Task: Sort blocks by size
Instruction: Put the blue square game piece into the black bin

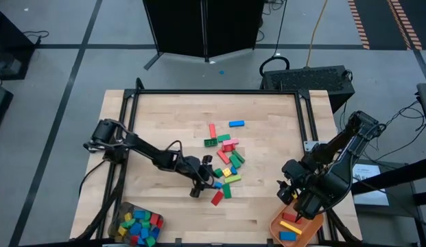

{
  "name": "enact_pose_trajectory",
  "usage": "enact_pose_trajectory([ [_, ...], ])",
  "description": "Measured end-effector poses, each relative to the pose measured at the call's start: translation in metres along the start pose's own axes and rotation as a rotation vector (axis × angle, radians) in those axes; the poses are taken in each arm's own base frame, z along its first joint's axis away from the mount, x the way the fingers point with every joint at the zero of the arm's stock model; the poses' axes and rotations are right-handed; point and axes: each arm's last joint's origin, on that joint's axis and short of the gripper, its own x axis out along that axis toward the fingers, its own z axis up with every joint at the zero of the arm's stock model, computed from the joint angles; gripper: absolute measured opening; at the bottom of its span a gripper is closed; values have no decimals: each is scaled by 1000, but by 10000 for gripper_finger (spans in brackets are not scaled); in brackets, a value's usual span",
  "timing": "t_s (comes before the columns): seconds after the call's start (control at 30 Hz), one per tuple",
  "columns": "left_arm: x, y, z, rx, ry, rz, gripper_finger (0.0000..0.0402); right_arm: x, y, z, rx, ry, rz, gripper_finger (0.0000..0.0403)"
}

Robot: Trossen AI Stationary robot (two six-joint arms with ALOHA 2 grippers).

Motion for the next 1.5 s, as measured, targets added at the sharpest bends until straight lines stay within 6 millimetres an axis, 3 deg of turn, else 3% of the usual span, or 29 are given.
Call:
enact_pose_trajectory([
  [0.37, 26, 6, -9, -14, 35, -19, 216, 0, 0, 0, 0, 6, 0, 256],
  [0.53, 39, 7, -8, -18, 42, -69, 163, 0, 0, 0, 0, 5, -1, 256],
  [0.73, 43, 12, -10, -20, 102, 87, 85, 0, 0, 0, 0, 5, 0, 256],
  [0.97, 42, 12, -9, -76, 102, 107, 68, 0, 0, 0, 2, 5, 0, 256],
  [1.1, 37, 9, -4, -159, 106, 100, 66, 0, 0, 0, 5, 5, 0, 256],
  [1.27, 20, -10, 21, -146, 86, 59, 65, 0, 0, 0, 8, 1, 0, 256],
  [1.5, -37, -60, 47, -72, 273, -72, 64, 0, 0, 0, 8, -1, 1, 256],
])
